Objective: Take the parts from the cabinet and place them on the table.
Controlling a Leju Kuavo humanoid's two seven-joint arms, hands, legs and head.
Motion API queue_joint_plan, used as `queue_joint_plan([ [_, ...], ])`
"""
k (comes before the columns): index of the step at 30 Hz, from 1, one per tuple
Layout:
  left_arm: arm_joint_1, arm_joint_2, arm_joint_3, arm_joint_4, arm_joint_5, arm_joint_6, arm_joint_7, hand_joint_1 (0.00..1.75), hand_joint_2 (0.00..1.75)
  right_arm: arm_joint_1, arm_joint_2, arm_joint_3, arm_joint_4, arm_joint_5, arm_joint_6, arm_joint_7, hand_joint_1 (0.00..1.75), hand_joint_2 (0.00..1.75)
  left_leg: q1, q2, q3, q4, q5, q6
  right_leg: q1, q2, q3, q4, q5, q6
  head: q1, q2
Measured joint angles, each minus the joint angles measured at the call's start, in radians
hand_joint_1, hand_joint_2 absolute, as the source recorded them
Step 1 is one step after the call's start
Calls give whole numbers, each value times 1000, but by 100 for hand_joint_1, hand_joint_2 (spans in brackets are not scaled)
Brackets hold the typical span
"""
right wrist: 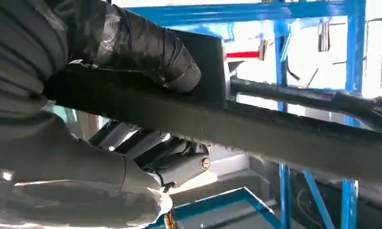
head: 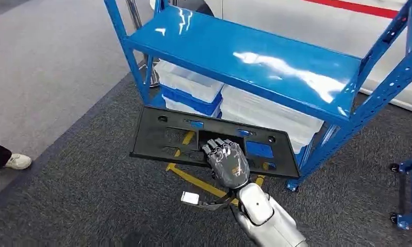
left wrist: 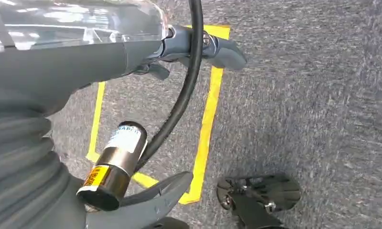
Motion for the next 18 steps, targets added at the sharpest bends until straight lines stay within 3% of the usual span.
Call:
queue_joint_plan([
  [1, 2, 0, 0, 0, 0, 0, 0, 0, 175, 0, 0, 0, 0, 0, 0, 0, 175, 175, 3, -7, -1, -3, 4, -7, 3, -8, -1, -2, 2, -5, 0, 0],
  [2, 3, 2, 0, 0, 0, 0, 0, 0, 175, -1, 2, 0, 0, 0, 0, 0, 175, 175, 2, -17, -4, -1, 4, -12, -6, -22, 2, -14, 9, -15, 0, 0],
  [3, 5, 4, 0, 0, 0, 0, 0, 0, 175, -2, 3, 0, 0, -1, 0, 1, 175, 175, 2, 11, -12, 15, -12, -16, -7, -32, 6, -20, 13, -21, 0, 0],
  [4, 4, 4, 0, 0, -2, 0, 0, 0, 175, -5, 4, 0, 0, -1, 0, 1, 175, 175, 1, 39, -34, 67, -48, -22, -7, -43, 6, -22, 16, -26, -6, 0],
  [5, 1, 4, 0, 0, -3, 0, 0, 0, 175, -6, 4, 0, 0, -1, 0, 1, 175, 175, 5, 55, -69, 145, -88, -29, -5, -54, 4, -22, 16, -26, -5, 0],
  [7, 1, 4, 0, 0, -3, 0, 0, 0, 175, -4, 4, 0, 2, -1, 0, 1, 175, 175, 9, 66, -131, 284, -138, -37, -3, -82, 3, -22, 16, -26, -5, 0],
  [8, 3, 4, 0, 0, -3, 0, 0, 0, 175, -4, 4, 0, 3, -1, 0, 1, 175, 175, 10, 69, -135, 295, -131, -39, -4, -92, 3, -22, 16, -26, -5, 0],
  [9, 4, 4, 0, 0, -3, 0, 0, 0, 175, -4, 4, 0, 3, -1, 0, 1, 175, 175, 11, 71, -116, 260, -104, -39, -4, -103, 3, -22, 16, -26, -5, 0],
  [11, 3, 4, 0, 0, -3, 0, 0, 0, 175, -6, 5, 0, 3, -1, 0, 1, 175, 175, 12, 89, -19, 80, -15, -35, -5, -125, 6, -22, 15, -24, -6, 0],
  [12, 2, 4, 0, 0, -4, 1, 0, 0, 175, -7, 5, 0, 3, -1, 0, 1, 175, 175, 9, 127, 18, 4, -2, -30, -3, -133, 8, -22, 14, -21, -5, 0],
  [13, -1, 4, 0, 0, -5, 1, 0, 0, 175, -8, 5, 0, 3, -3, 0, 1, 175, 175, -7, 155, 27, -17, -12, -25, 6, -140, 5, -19, 13, -13, -6, 0],
  [14, -1, 4, 0, 0, -5, 1, 0, 0, 175, -8, 5, 0, 3, -3, 0, 2, 175, 175, -5, 140, 21, -13, -10, -15, 6, -147, 4, -23, 17, -7, -3, 0],
  [16, 5, 4, 0, 0, -5, 1, 0, 0, 175, -7, 6, 0, 3, -3, 0, 1, 175, 175, -7, 122, 13, -13, -6, -7, 6, -164, 7, -28, 20, 1, -4, 0],
  [17, 7, 4, 0, 0, -6, 1, 1, 0, 175, -8, 8, 0, 2, -3, 0, 1, 175, 175, -3, 113, 16, -24, 3, 5, 7, -168, 8, -27, 17, 10, -4, 0],
  [18, 7, 3, 0, 0, -5, 1, 1, 0, 175, -8, 8, 0, 3, -3, 0, 1, 175, 175, 1, 105, 17, -30, 9, 12, 2, -132, 3, -12, 1, 15, -3, 0],
])
